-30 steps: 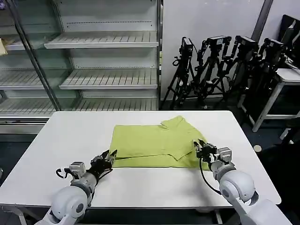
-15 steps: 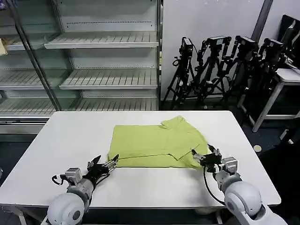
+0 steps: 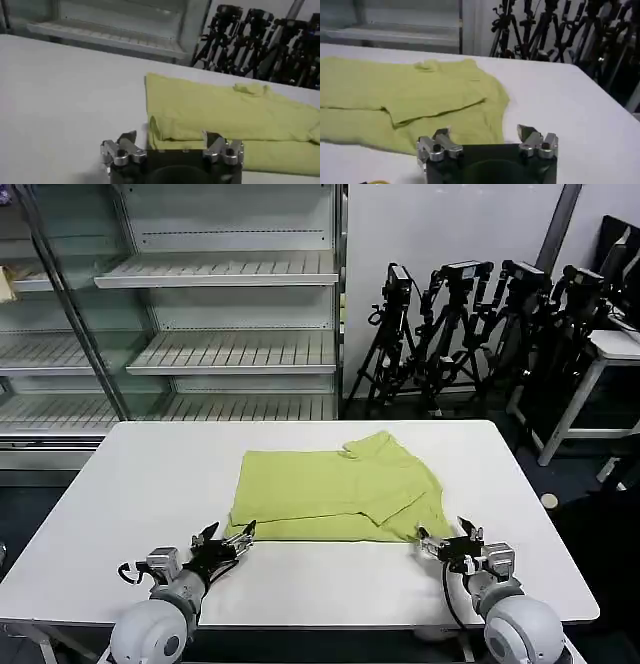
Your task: Fold and organize the clothes.
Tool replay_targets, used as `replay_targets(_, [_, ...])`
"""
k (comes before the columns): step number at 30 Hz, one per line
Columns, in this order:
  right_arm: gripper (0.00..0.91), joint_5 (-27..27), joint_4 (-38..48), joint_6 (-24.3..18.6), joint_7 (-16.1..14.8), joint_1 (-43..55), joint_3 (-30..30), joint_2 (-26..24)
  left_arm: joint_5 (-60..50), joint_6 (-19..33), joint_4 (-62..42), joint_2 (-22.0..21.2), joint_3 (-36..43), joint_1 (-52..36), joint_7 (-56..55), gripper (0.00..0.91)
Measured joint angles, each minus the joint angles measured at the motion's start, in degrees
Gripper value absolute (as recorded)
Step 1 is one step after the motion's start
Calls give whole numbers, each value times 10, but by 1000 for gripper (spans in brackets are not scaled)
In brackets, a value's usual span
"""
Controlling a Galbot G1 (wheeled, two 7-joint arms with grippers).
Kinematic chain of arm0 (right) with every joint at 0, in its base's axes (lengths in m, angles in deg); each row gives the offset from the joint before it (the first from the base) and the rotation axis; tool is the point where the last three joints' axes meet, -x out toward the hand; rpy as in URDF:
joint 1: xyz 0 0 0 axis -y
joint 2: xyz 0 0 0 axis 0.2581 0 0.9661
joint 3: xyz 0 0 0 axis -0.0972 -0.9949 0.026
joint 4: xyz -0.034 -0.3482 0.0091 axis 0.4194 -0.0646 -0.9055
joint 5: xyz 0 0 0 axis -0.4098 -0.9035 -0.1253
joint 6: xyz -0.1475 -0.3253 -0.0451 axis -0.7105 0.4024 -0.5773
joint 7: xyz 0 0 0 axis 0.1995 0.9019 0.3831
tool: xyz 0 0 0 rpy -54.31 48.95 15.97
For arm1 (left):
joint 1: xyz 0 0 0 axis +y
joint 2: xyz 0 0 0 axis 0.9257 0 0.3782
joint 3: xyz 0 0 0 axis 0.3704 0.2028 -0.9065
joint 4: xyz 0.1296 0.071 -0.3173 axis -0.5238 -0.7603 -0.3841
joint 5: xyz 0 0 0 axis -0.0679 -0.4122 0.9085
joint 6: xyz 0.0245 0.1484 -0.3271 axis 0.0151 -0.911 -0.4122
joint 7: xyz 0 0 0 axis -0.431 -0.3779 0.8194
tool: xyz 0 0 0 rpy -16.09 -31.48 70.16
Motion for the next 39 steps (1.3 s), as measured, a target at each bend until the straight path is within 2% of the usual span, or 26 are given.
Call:
replay_targets(23, [0,-4,-22,-13,2,-34,9,2,20,-9,1,2,-4,20,7,30])
replay_targets(39, [0,-35,-125,-17,-3,-164,51,-15,19,-11,81,30,-48,121,-5,30])
